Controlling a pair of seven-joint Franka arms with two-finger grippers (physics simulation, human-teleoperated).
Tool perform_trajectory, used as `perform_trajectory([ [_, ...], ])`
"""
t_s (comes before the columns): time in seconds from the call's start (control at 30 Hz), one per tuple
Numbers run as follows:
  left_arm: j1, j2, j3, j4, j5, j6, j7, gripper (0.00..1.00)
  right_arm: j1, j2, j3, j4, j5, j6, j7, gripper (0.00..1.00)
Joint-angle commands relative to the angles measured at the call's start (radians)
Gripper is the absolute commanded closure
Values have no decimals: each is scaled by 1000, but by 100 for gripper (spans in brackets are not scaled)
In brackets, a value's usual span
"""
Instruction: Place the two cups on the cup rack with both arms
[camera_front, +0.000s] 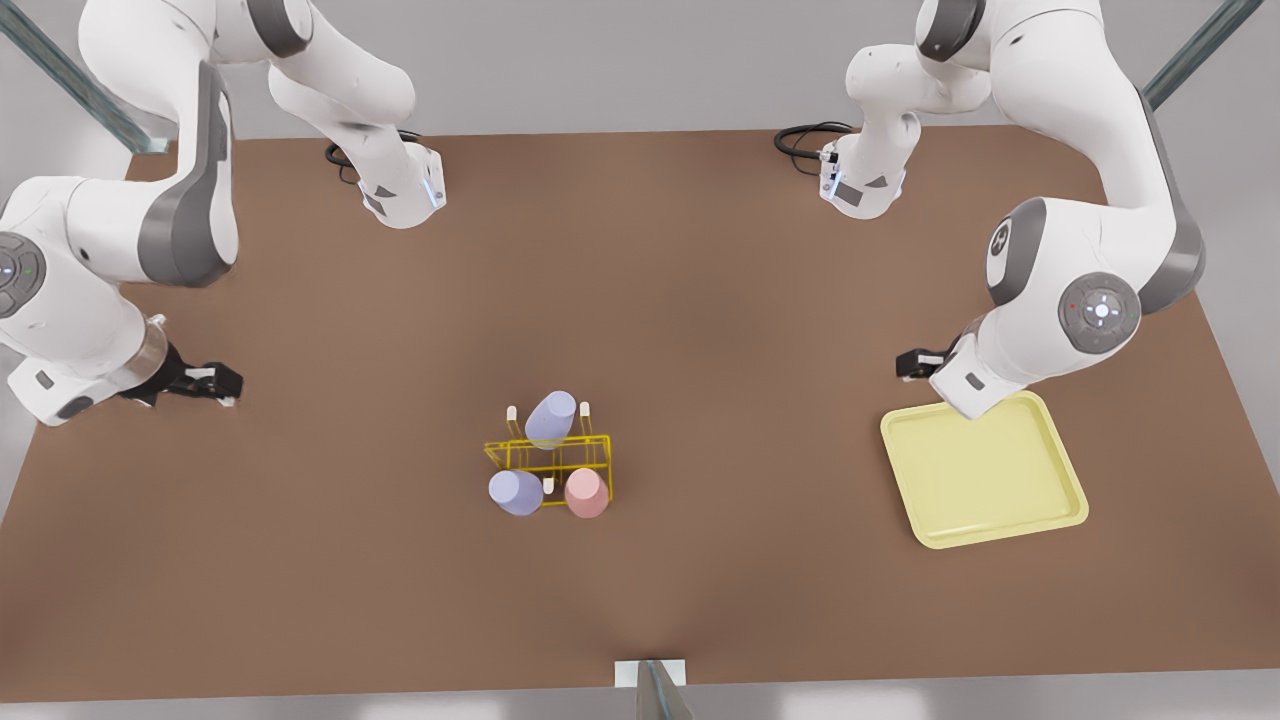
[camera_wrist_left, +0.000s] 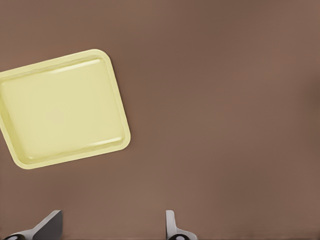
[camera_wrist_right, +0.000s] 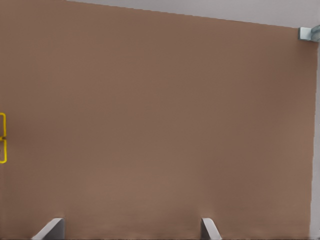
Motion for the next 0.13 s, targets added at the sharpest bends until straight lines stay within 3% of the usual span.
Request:
perform_trajectory([
  [0.0,0,-1,-1,0,1,-17,148,0,2,-38,-15,-38,42,-120,57,0],
  [0.1,0,-1,-1,0,0,-17,148,0,2,-53,-18,-53,51,-117,59,0],
])
